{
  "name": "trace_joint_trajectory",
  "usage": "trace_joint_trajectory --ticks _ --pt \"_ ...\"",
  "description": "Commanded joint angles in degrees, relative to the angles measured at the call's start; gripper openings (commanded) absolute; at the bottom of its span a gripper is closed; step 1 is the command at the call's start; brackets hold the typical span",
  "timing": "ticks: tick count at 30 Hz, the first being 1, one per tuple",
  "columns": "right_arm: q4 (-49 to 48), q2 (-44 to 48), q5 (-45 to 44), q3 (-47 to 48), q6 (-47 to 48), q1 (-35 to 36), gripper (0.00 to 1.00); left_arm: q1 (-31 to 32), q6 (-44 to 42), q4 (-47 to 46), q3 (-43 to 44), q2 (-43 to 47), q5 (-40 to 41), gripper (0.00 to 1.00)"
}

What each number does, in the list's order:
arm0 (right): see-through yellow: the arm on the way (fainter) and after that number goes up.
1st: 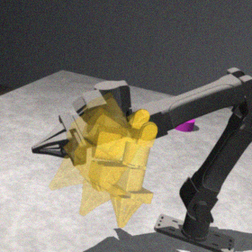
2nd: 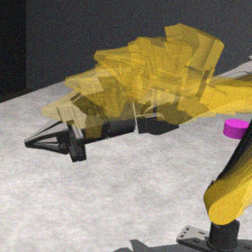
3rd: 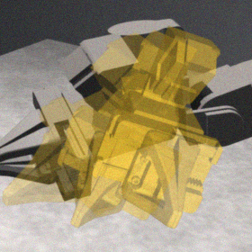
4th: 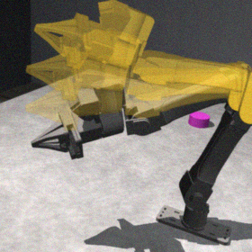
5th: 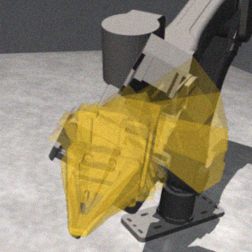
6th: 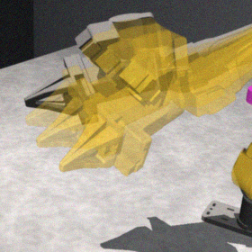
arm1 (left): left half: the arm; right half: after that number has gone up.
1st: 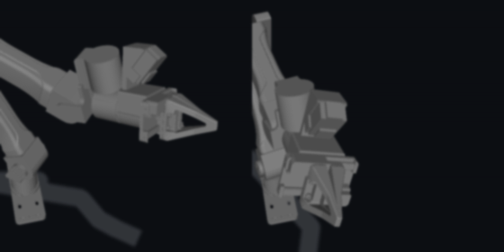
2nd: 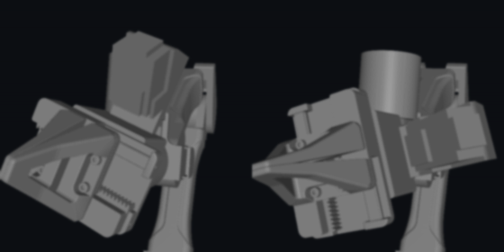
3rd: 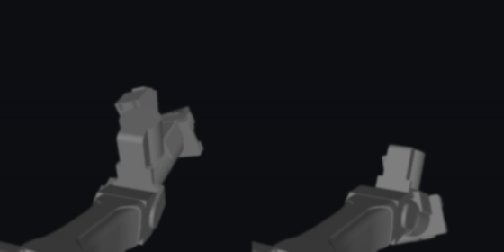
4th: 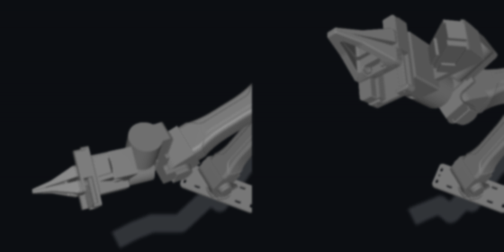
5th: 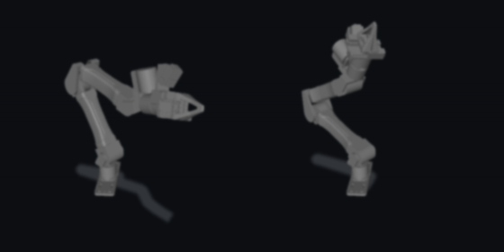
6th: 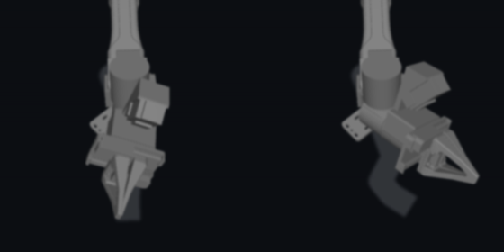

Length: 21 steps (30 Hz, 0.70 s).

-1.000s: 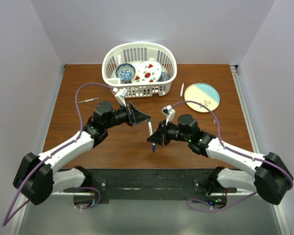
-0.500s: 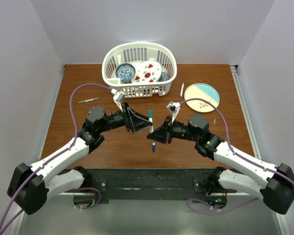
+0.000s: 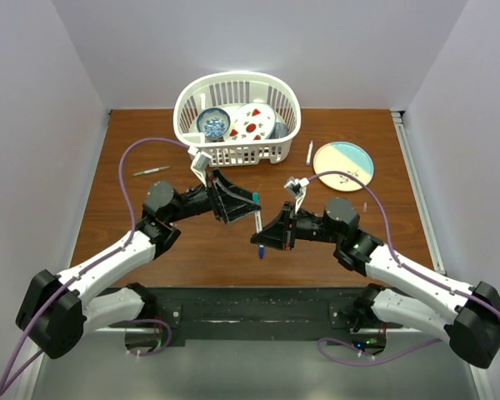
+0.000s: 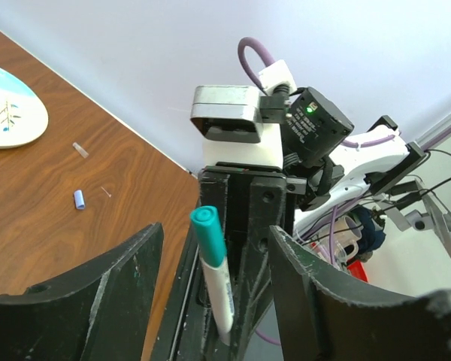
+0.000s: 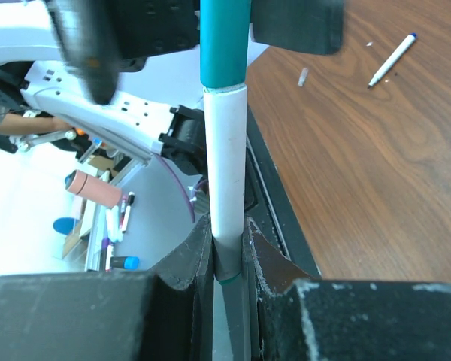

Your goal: Insert the pens into the pen caps

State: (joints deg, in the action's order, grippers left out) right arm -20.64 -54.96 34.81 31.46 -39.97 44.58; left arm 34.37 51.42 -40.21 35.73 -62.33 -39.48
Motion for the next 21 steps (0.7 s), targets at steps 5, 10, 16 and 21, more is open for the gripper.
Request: trace_joint_trajectory --ticks 5,10,16,21 --pt "-3.1 1.4 2.7 -0.3 -0.6 0.0 0.00 -0.4 2.7 -7.3 2.1 -2.3 -1.2 0.58" --pt "-3.3 1.2 3.0 -0.4 -0.6 0.0 0.00 -0.6 3.9 -9.0 2.6 -2.7 -1.8 0.57" --pt "-3.4 0.3 2.7 -0.6 -0.7 0.0 0.00 -1.4 4.2 -9.2 2.8 -2.7 -2.0 0.55" --pt "-3.4 0.1 2.8 -0.4 -0.6 0.0 0.00 -2.1 5.1 -10.4 2.5 -3.1 -2.7 0.33"
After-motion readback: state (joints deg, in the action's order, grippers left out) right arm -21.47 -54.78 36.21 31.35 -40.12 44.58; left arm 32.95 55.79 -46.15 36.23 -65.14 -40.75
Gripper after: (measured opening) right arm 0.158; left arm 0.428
